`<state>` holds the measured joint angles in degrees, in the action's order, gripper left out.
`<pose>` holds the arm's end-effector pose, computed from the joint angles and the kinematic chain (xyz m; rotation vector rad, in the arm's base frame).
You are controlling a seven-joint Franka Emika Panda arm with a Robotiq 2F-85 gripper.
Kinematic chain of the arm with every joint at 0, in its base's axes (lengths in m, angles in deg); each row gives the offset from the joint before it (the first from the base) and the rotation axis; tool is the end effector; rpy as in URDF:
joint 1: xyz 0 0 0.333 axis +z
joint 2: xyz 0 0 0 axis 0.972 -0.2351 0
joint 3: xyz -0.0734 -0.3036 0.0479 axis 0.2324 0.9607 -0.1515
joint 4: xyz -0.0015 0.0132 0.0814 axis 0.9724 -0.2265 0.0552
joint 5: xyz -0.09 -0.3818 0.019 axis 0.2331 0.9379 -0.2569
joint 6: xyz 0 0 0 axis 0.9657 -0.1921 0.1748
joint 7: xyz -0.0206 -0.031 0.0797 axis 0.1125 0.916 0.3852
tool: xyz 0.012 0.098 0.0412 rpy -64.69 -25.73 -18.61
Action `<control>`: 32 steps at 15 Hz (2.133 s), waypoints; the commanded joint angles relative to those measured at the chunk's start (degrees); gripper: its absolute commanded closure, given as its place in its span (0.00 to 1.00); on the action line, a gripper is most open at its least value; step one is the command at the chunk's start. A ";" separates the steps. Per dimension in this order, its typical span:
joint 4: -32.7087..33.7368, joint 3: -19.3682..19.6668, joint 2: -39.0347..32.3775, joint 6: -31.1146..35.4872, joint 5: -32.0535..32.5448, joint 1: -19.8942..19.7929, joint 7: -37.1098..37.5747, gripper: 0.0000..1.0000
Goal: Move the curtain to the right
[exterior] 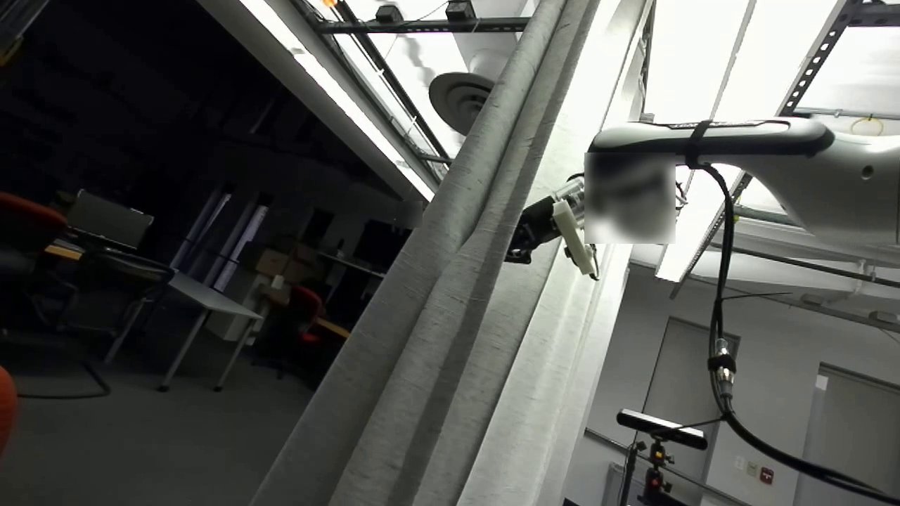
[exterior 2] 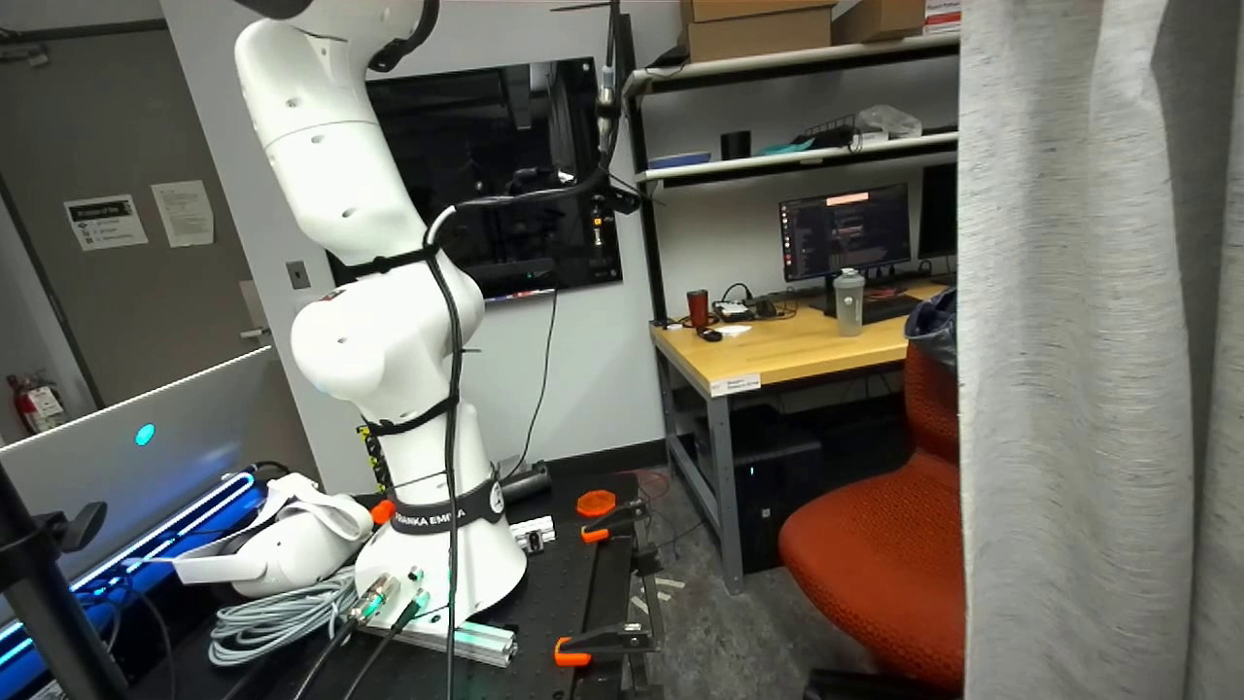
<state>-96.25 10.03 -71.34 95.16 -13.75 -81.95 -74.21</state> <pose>0.5379 -0.1185 0.7014 -2.6338 0.4677 -1.0440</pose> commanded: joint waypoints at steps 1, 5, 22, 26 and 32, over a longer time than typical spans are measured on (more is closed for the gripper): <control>-8.17 -1.18 5.87 -5.35 4.25 0.90 0.72 1.00; -12.74 -2.86 11.02 -7.29 7.42 1.30 1.88 1.00; -30.25 -6.92 23.85 -9.02 13.56 2.74 3.31 0.00; -33.50 -9.26 28.44 -8.44 15.36 3.76 3.53 0.00; -36.14 -11.88 32.77 -8.96 16.13 6.61 3.22 0.00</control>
<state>-130.03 -1.34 -42.33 87.07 0.79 -76.93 -71.69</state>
